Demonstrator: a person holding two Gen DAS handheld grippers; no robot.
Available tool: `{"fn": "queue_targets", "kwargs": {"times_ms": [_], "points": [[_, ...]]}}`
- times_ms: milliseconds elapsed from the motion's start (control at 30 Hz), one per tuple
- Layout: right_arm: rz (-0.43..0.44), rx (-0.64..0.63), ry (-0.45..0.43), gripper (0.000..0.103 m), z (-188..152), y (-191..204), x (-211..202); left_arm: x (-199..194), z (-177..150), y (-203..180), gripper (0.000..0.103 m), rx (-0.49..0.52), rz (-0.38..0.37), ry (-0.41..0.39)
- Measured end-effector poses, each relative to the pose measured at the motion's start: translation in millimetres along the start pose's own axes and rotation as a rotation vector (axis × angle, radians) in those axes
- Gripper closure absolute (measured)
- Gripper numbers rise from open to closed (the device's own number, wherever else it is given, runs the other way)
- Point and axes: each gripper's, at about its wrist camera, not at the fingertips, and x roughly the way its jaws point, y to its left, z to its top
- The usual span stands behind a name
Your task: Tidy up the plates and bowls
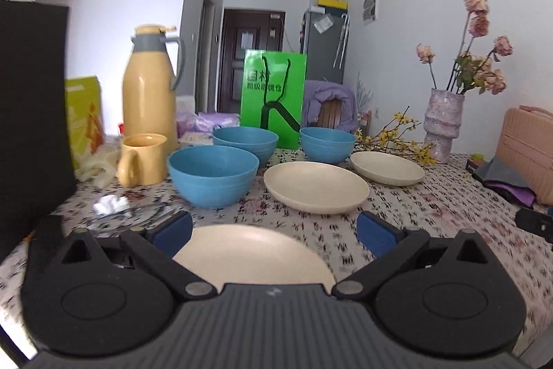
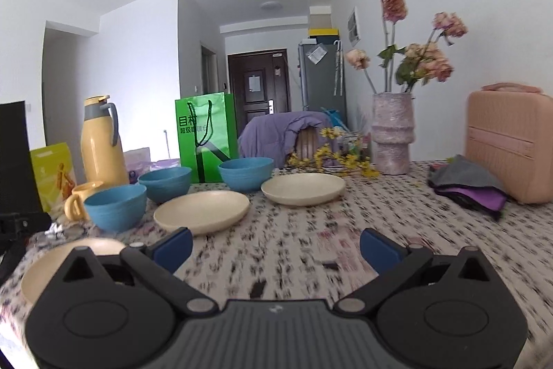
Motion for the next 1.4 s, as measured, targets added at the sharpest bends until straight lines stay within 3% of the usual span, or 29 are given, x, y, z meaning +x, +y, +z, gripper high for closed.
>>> {"fn": "queue_targets", "kwargs": {"times_ms": [133,267,433,467,700,800,900,967,1167,1400], "points": [[0.059,0.031,0.058,0.002,25.6,0.0,62.5,47.7,27.0,1.3,0.005,-0.03,-0.065,0.065],[0.095,0.033,0.114,0.013,46.4,2.3,136.9,106.1,48.2,-1.6,0.029,-0.042,-0.074,0.136],[0.103,0.026,0.227,0.033,52.2,12.7,232.7,188.9,51.4,-3.0,0.057,-0.114,0.007,0.28],[0.107,0.02,0.252,0.044,50.5,15.4,249.2,202.4,50.3,-3.2,0.057,-0.114,0.02,0.3],[0.109,-0.012,0.396,0.07,23.4,29.8,331.2,253.5,30.8,-5.1,0.057,-0.113,0.071,0.369],[0.121,-0.001,0.401,0.073,17.4,30.3,344.5,262.5,27.8,-5.9,0.058,-0.114,0.083,0.374],[0.186,0.069,0.421,0.092,15.5,28.6,350.9,269.4,25.6,-10.0,0.067,-0.099,0.079,0.389],[0.186,0.051,0.43,0.092,15.8,30.1,347.6,274.3,23.8,-9.7,0.081,-0.114,0.082,0.407],[0.202,0.075,0.466,0.092,16.6,12.9,322.9,260.1,18.9,-13.3,0.087,-0.131,0.051,0.4],[0.18,0.069,0.468,0.093,5.4,-9.4,266.3,216.4,8.9,-32.3,0.089,-0.142,-0.008,0.4]]}}
